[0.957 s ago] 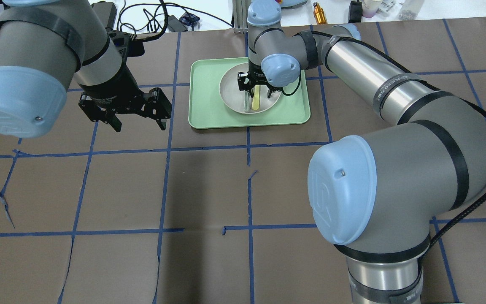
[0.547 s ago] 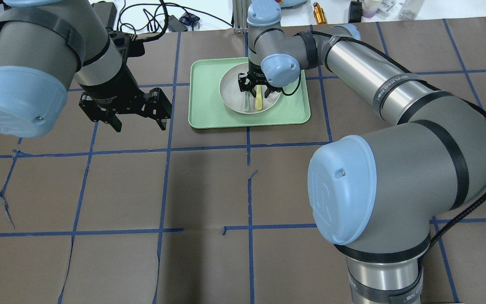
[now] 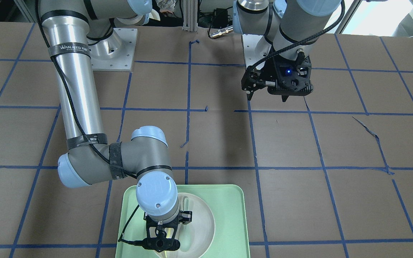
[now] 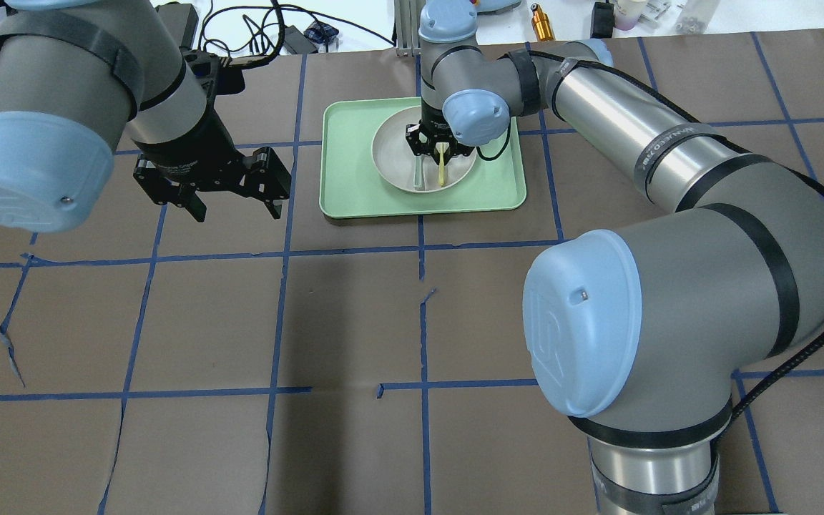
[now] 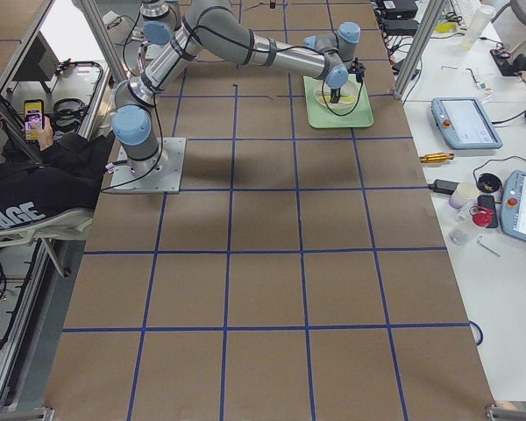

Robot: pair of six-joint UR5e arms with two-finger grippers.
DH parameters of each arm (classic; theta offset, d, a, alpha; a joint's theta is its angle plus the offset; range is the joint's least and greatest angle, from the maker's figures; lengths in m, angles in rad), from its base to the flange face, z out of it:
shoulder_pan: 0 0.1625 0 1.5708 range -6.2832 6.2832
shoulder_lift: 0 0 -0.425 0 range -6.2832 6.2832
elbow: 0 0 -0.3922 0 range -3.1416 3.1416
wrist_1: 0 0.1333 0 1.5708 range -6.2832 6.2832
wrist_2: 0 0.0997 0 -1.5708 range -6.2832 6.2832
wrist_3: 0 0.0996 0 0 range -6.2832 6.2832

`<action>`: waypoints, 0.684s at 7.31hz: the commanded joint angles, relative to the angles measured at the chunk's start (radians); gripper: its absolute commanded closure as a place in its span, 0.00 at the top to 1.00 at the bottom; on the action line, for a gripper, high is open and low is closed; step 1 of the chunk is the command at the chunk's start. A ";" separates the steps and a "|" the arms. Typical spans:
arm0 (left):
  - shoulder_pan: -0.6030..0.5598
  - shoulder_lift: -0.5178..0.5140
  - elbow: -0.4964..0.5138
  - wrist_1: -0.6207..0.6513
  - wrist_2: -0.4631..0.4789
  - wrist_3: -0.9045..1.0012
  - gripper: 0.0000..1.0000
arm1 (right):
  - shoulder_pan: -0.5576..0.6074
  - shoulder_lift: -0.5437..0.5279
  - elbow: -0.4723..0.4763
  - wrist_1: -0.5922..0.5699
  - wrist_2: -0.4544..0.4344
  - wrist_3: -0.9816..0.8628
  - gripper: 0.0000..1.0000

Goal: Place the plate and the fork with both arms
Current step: 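Lift the yellow fork out and lower it onto the tray beside the plate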

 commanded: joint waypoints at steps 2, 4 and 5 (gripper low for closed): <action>0.001 0.000 0.002 0.000 0.001 0.002 1.00 | -0.002 -0.037 0.027 0.001 -0.009 -0.010 0.00; 0.004 0.001 0.001 0.000 0.001 0.002 1.00 | -0.012 -0.083 0.041 0.008 -0.020 -0.086 0.00; 0.002 0.001 0.001 0.000 0.001 0.002 1.00 | -0.037 -0.086 0.056 0.009 -0.038 -0.131 0.00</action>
